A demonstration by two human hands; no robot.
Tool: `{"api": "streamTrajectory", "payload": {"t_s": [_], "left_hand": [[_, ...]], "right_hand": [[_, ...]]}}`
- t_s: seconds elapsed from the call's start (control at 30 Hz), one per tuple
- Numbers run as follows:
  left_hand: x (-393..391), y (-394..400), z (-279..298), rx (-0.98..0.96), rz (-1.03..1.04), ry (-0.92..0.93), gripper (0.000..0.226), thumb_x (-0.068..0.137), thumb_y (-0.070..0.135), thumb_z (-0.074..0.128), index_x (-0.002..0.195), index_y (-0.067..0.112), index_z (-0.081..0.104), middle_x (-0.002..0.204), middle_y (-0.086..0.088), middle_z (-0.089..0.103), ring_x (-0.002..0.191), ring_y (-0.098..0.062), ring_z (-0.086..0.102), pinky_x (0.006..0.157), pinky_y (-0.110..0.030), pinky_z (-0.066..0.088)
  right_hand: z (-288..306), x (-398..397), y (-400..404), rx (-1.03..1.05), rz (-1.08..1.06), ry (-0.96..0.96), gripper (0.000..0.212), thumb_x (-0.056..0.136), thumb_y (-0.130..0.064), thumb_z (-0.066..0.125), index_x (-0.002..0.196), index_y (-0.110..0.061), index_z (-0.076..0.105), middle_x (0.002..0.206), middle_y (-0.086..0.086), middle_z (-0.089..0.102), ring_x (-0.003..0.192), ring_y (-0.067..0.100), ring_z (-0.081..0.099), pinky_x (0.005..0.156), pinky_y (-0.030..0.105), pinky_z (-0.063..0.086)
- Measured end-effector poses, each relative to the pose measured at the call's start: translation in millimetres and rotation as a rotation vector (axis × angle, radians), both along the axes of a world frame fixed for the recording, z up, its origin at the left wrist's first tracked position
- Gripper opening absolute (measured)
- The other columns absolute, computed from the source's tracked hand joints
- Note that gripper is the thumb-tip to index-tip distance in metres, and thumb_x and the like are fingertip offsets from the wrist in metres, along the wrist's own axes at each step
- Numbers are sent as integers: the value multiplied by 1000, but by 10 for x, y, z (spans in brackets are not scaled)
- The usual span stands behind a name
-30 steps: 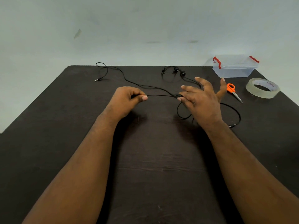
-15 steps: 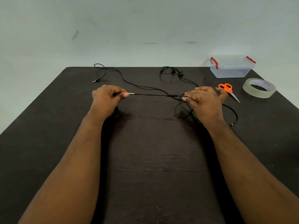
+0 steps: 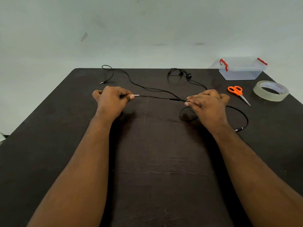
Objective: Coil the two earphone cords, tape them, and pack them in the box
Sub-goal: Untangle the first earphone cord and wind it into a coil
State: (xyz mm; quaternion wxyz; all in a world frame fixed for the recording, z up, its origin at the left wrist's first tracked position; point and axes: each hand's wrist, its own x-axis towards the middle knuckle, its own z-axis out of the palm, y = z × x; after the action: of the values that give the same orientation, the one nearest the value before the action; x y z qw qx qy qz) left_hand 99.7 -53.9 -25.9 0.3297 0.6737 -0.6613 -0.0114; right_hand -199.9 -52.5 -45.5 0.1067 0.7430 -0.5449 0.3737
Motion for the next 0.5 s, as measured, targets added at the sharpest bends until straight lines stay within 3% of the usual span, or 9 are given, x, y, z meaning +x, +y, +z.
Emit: {"api": "streamTrajectory", "payload": {"t_s": [0.03,0.1,0.13,0.17,0.23,0.3,0.4,0.5], "left_hand": [[-33,12,28,58,41,-77,21,85,46,64,106,40,68,110,11,64,106,-10,50,92,-42,19],[-249,83,93,161,99,-267,54,84,47,63,135,46,43,151,1,30,133,-26,31,105,-58,14],[-432,130,104,138,67,-316,66,84,46,63,142,46,31,157,1,14,136,-30,24,106,-60,15],[-642,182,92,74,-25,-317,69,85,44,63,143,44,28,158,3,10,134,-31,27,105,-57,22],[-1008,265,23,-18,-296,-170,54,88,34,62,139,35,43,154,5,24,126,-26,42,101,-50,40],[-1179,289,-59,16,-468,36,41,92,26,58,133,25,54,142,5,46,120,-18,52,96,-45,47],[-1168,270,-88,27,-463,168,31,92,18,59,122,20,65,114,1,69,99,-19,65,88,-39,52],[-1119,251,-73,-30,-443,145,20,90,13,61,105,19,73,93,-2,74,85,-19,67,81,-37,54]], "right_hand": [[-3,40,6,1,13,8,16,80,-43,68,86,-31,77,89,-18,72,95,13,55,79,31,15],[-15,128,14,1,34,59,20,79,-47,64,84,-32,77,87,-20,72,93,14,57,79,33,18],[-21,167,20,-2,43,94,22,79,-48,62,85,-32,77,87,-20,72,93,15,57,79,34,19],[-24,193,20,-4,51,117,23,79,-47,61,86,-32,77,87,-19,72,93,16,58,78,35,20],[-16,203,22,-8,64,138,23,79,-45,61,89,-31,76,88,-17,72,94,19,59,77,36,21],[-15,193,37,-22,68,167,22,80,-44,60,89,-31,75,87,-16,72,94,20,59,76,36,20],[-17,190,44,-29,79,169,24,82,-45,55,88,-31,74,87,-17,72,94,20,58,75,36,20],[-19,202,29,-20,92,152,24,82,-48,60,92,-32,75,93,-19,72,95,18,57,77,39,23]]}}
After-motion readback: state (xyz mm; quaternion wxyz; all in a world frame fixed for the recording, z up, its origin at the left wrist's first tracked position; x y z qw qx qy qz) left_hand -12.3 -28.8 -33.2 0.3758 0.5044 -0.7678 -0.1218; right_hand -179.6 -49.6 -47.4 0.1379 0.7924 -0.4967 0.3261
